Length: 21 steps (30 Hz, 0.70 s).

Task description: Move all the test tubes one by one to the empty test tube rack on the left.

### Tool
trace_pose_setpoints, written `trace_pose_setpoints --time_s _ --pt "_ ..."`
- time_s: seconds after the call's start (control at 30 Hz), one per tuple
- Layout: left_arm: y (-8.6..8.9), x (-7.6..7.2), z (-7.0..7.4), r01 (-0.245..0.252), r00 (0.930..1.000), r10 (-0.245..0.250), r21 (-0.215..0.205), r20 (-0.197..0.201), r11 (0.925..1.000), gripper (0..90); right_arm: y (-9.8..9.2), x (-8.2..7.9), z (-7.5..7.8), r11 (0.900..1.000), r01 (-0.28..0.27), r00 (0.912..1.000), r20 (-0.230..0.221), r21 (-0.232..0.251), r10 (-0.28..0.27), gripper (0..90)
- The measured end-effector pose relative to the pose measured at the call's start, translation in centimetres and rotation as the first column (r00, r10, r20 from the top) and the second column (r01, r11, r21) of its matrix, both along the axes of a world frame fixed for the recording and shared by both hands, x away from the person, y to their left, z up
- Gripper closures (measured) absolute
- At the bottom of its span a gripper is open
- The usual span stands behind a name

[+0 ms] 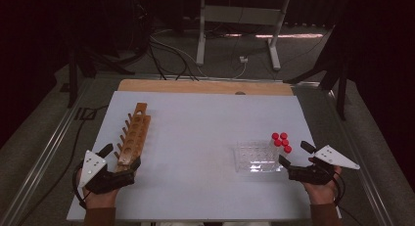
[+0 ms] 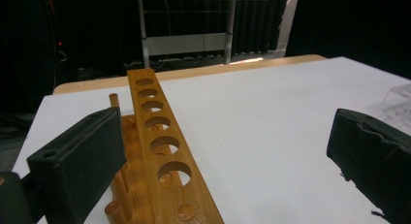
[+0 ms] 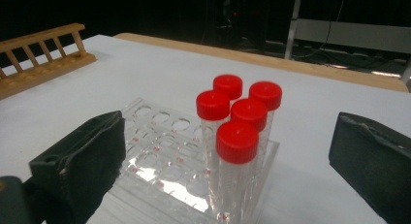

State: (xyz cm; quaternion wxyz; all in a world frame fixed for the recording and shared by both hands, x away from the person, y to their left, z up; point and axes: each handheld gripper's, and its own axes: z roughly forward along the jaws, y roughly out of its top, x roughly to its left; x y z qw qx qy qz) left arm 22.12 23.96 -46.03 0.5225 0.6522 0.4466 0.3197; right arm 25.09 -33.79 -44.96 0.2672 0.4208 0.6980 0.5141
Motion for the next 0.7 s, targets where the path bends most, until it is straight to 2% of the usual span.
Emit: trace_pose_setpoints --time_s 0.1,0.27,0.4,0.5,0.53,0.6,0.63,0.67,0.7 --pt "0.31 -0.07 0.06 -0.02 0.9998 0.02 -0.021 0.006 0.9996 1.1 -0.1 -0.05 0.21 1.0 -0.001 1.0 0.0 -0.003 0.001 0.0" --pt "0.44 -0.05 0.02 -0.041 0.9991 0.041 -0.021 0.009 0.9989 1.1 -0.27 0.02 0.26 1.0 -0.002 0.9999 -0.011 -0.002 0.002 0.0" --pt "0.42 -0.01 -0.07 -0.046 0.9989 0.046 -0.022 0.004 0.9987 1.1 -0.49 -0.06 0.28 1.0 -0.023 0.9996 -0.017 0.001 0.023 5.8" --pt "0.45 -0.04 -0.09 -0.06 0.9981 0.06 -0.02 0.009 0.998 1.1 -0.67 -0.2 0.2 1.0 -0.025 0.9997 -0.003 0.003 0.025 15.4" --pt "0.45 -0.04 -0.09 -0.06 0.9981 0.06 -0.02 0.009 0.998 1.1 -0.67 -0.2 0.2 1.0 -0.025 0.9997 -0.003 0.003 0.025 15.4" --pt "0.59 0.1 -0.28 -0.069 0.9976 0.069 -0.022 -0.001 0.9974 1.1 -0.59 -0.12 -0.06 0.999 -0.039 0.9991 -0.015 -0.007 0.039 25.3" --pt "0.59 0.1 -0.28 -0.069 0.9976 0.069 -0.022 -0.001 0.9974 1.1 -0.59 -0.12 -0.06 0.999 -0.039 0.9991 -0.015 -0.007 0.039 25.3" --pt "0.68 0.16 -0.35 -0.074 0.9973 0.074 -0.027 -0.004 0.9969 1.1 -0.42 -0.04 -0.32 0.999 -0.044 0.9987 -0.026 -0.025 0.043 34.7" --pt "0.68 0.16 -0.35 -0.074 0.9973 0.074 -0.027 -0.004 0.9969 1.1 -0.31 0.03 -0.46 0.998 -0.046 0.9984 -0.034 -0.037 0.044 38.2"
